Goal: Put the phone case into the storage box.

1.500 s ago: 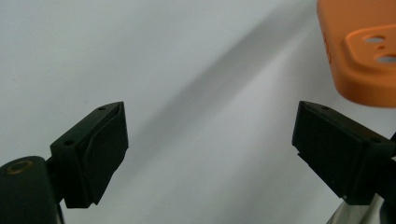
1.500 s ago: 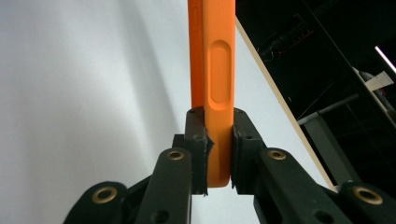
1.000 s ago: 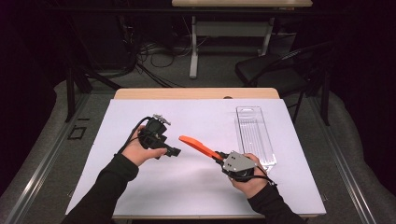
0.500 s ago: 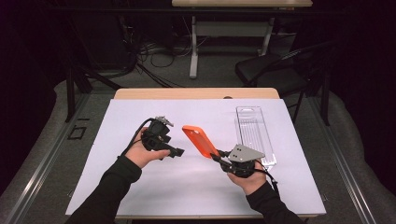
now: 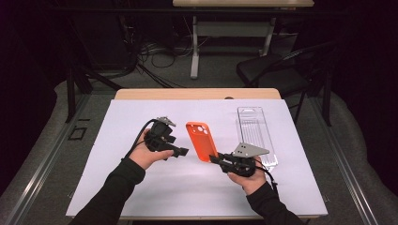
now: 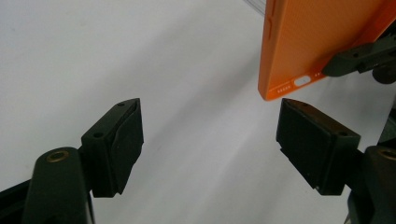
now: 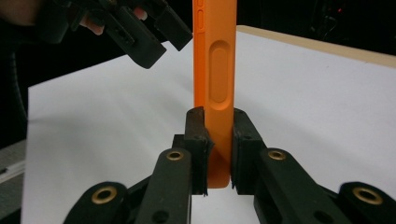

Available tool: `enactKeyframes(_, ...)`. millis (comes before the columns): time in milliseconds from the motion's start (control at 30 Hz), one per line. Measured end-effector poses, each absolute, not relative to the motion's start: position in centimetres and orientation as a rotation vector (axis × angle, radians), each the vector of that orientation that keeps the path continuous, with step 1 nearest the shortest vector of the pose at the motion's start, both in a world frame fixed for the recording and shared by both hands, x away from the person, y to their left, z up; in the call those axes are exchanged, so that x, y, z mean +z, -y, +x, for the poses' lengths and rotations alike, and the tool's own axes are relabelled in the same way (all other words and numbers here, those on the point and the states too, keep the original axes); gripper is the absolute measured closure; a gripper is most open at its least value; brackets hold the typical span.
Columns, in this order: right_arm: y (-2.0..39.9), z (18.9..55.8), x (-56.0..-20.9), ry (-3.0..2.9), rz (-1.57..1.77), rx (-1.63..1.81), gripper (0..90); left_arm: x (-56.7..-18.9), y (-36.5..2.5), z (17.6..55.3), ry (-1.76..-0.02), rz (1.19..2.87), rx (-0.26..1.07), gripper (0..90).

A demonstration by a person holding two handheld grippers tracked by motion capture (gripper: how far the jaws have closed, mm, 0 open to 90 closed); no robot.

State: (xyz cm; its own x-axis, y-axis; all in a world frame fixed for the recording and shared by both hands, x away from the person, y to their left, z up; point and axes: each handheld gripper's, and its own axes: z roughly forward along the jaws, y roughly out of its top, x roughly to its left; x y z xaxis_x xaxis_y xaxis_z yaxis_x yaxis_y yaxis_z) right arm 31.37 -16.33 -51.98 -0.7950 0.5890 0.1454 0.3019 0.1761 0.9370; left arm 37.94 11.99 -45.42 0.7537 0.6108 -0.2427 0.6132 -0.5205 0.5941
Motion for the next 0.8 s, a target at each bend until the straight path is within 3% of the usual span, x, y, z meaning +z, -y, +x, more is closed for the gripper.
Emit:
enactKeyframes(600,16.31,31.75,-52.6,-2.195,1.091,1.889,80.1,-45.35,-11.89,37.88,-0.943,2.17,-0.053,23.5)
enactKeyframes(800,16.27,31.76,-52.61,-2.193,1.1,1.902,80.1,-45.38,-11.85,37.98,-0.962,2.137,-0.099,27.4)
